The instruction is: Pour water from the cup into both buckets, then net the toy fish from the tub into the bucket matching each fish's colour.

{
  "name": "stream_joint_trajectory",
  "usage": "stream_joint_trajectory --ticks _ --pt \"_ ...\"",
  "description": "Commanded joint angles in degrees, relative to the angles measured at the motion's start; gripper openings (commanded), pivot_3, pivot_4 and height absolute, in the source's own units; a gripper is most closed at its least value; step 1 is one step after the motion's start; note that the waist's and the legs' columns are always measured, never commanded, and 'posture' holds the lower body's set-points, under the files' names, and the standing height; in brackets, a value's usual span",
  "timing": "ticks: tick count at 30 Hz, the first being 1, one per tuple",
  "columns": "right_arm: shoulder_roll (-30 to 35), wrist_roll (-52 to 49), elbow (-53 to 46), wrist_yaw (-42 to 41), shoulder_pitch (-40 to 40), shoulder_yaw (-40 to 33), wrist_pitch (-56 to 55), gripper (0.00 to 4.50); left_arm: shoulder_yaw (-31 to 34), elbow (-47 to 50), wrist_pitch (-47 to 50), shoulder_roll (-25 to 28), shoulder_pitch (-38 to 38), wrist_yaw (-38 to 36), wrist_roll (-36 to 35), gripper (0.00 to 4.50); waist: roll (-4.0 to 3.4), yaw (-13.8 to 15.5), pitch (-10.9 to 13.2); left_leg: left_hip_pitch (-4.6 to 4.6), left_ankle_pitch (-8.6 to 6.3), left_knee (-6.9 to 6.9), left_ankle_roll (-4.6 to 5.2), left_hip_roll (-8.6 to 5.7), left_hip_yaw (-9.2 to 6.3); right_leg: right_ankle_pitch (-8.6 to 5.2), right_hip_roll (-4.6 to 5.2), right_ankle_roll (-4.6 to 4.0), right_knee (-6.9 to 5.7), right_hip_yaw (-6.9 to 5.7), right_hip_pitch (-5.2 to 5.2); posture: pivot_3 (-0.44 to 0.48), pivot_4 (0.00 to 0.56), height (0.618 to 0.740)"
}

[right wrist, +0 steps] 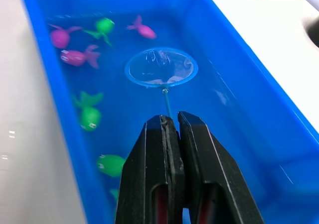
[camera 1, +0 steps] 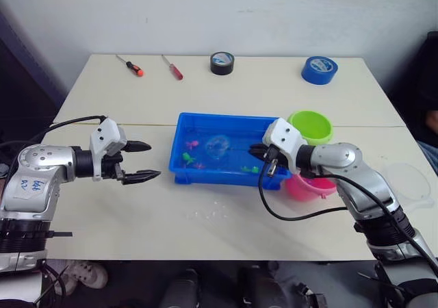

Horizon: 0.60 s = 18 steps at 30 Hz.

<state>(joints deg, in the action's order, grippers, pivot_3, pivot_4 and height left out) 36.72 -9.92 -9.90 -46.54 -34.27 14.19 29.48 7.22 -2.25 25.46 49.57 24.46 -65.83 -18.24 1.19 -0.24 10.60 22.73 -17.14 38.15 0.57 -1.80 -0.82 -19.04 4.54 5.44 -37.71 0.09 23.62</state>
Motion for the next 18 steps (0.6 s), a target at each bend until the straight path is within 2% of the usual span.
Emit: stream_joint_trajectory --ticks 1,12,18 --pt "1.6 1.8 0.2 -2.6 -1.3 -0.2 -4.1 0.0 0.0 2.0 -0.8 1.0 0.6 -0.1 -0.4 4.44 0.0 0.0 0.0 0.0 0.0 0.0 0.0 0.0 0.0 0.0 -0.01 0.0 0.01 -0.01 0.0 0.0 0.15 0.736" --pt "0.5 8.7 6.9 -7.8 -3.7 5.7 -13.8 0.0 -3.6 -0.8 -2.7 0.6 4.1 -1.2 0.6 4.44 0.0 -0.4 0.0 -0.01 0.01 -0.01 -0.01 0.0 0.02 0.0 -0.02 0.0 0.01 0.0 0.03 0.0 0.15 0.736" --pt "-1.3 8.1 8.4 -10.9 -4.2 5.7 -15.5 0.0 -3.6 -0.3 -2.5 0.8 4.1 -1.2 0.2 4.44 0.0 -0.5 0.0 -0.01 0.01 -0.01 -0.02 0.0 0.02 0.0 -0.02 0.0 0.01 -0.01 0.03 0.0 0.15 0.736"
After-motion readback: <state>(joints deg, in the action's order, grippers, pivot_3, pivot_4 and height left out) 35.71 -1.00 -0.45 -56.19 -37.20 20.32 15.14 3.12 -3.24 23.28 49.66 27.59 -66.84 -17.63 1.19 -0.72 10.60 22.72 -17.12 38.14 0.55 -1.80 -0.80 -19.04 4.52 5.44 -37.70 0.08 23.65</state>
